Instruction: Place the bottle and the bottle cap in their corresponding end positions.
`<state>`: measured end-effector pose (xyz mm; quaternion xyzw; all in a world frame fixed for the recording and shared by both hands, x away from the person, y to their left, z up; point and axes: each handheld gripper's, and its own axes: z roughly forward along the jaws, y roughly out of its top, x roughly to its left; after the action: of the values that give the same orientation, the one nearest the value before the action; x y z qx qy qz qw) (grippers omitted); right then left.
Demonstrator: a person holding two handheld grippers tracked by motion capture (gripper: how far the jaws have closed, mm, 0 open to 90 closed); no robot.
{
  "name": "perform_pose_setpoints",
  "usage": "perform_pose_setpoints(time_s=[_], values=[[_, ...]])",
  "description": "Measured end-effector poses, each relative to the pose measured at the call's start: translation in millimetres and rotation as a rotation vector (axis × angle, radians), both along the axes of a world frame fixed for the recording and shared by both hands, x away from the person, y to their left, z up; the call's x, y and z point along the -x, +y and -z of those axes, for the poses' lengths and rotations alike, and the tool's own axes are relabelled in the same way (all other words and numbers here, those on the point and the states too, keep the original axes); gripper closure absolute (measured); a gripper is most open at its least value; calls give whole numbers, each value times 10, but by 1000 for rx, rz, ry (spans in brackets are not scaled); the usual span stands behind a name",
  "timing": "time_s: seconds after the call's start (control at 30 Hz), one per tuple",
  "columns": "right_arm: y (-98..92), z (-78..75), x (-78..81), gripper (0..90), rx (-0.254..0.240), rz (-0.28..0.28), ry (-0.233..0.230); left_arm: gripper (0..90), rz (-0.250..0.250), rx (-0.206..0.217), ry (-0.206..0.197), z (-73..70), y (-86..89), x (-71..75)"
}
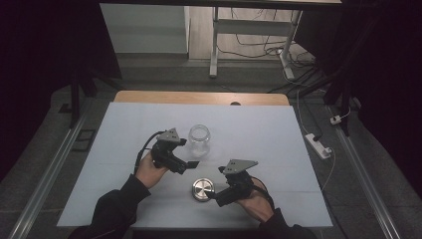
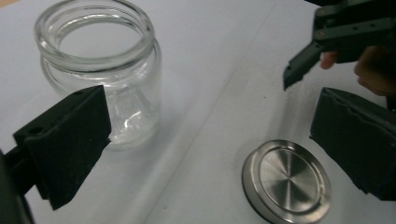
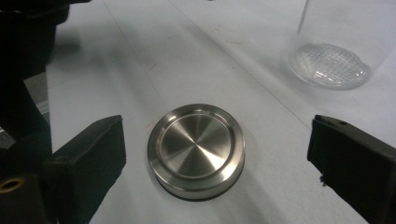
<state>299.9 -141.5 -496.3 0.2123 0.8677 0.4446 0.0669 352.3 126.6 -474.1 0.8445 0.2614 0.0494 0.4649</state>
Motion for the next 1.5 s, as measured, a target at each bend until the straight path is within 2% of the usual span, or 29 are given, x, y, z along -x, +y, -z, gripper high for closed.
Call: perform_pose_setpoints(time_s=[0.3, 0.8, 1.13, 1.27, 1.5], values=[[-64, -25, 9, 15, 2, 13, -18, 0, 28, 25, 18, 29, 81, 166], [-184, -88, 58, 6, 13, 27, -48, 0, 52, 27, 52, 66, 230, 445], [-267, -89, 114, 0, 39, 35, -60, 0, 33, 24, 57, 87, 389, 630], [-331, -94, 136, 0, 48, 48, -63, 0, 20, 16, 61, 116, 468, 710], [-478, -111, 174, 0, 49, 84, -67, 0, -16, 24, 65, 158, 641, 854]])
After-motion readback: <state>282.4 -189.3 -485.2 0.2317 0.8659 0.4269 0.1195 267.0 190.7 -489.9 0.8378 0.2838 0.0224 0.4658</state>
